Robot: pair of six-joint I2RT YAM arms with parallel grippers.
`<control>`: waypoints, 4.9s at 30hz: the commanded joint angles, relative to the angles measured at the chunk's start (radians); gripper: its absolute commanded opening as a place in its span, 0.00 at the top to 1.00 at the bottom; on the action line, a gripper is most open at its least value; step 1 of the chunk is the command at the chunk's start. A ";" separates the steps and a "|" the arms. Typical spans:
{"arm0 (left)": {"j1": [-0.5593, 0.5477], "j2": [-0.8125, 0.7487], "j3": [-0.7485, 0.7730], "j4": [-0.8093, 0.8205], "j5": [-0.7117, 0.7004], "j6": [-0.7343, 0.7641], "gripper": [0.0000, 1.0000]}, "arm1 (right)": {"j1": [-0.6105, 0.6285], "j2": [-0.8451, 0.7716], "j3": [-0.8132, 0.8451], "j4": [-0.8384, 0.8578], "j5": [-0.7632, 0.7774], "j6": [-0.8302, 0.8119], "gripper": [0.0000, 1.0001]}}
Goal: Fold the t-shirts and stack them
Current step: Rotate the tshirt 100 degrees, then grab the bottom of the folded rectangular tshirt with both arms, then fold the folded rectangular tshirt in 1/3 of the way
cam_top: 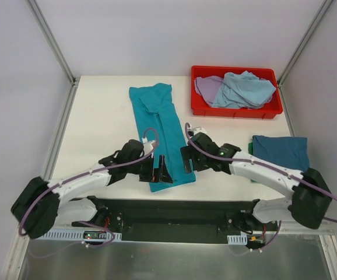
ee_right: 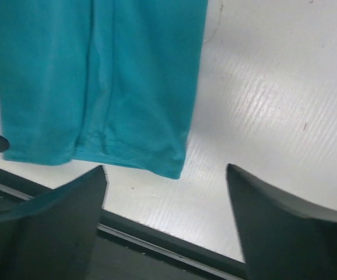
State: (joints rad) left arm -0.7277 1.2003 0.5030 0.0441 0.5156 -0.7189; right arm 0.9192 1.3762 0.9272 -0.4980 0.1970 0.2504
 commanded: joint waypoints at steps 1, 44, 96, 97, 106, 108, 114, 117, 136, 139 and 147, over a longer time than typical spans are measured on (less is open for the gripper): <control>-0.007 -0.197 0.006 -0.165 -0.098 -0.022 0.01 | -0.019 -0.173 -0.088 0.093 0.013 0.029 0.06; -0.053 0.183 0.112 -0.434 -0.310 -0.211 0.79 | -0.128 -0.025 -0.398 0.487 -0.321 0.222 0.58; 0.243 0.180 0.591 -0.406 -0.536 0.119 1.00 | -0.278 0.193 0.292 0.299 -0.229 0.041 1.00; 0.252 0.195 0.600 -0.408 -0.534 0.124 1.00 | -0.286 0.214 0.308 0.299 -0.229 0.039 1.00; 0.327 0.358 0.724 -0.397 -0.517 0.183 1.00 | -0.332 0.337 0.406 0.328 -0.206 0.033 1.00; 0.344 0.390 0.739 -0.398 -0.491 0.185 1.00 | -0.339 0.366 0.418 0.343 -0.208 0.035 1.00; 0.369 0.485 0.785 -0.391 -0.439 0.210 1.00 | -0.364 0.458 0.446 0.403 -0.261 0.032 1.00; 0.384 0.527 0.801 -0.391 -0.422 0.210 1.00 | -0.368 0.495 0.466 0.412 -0.255 0.030 1.00; 0.435 0.510 0.801 -0.356 -0.276 0.188 0.11 | -0.361 0.466 0.472 0.412 -0.226 0.046 0.01; 0.435 0.438 0.720 -0.325 -0.240 0.176 0.01 | -0.338 0.380 0.397 0.414 -0.203 0.041 0.04; 0.419 0.369 0.543 -0.176 -0.046 0.112 0.01 | -0.309 0.374 0.327 0.536 -0.349 0.101 0.04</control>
State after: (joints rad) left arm -0.2951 1.5738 1.0931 -0.2176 0.3542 -0.5682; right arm 0.6075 1.7298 1.2369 -0.0513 -0.0807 0.3218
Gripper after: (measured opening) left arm 0.989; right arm 0.962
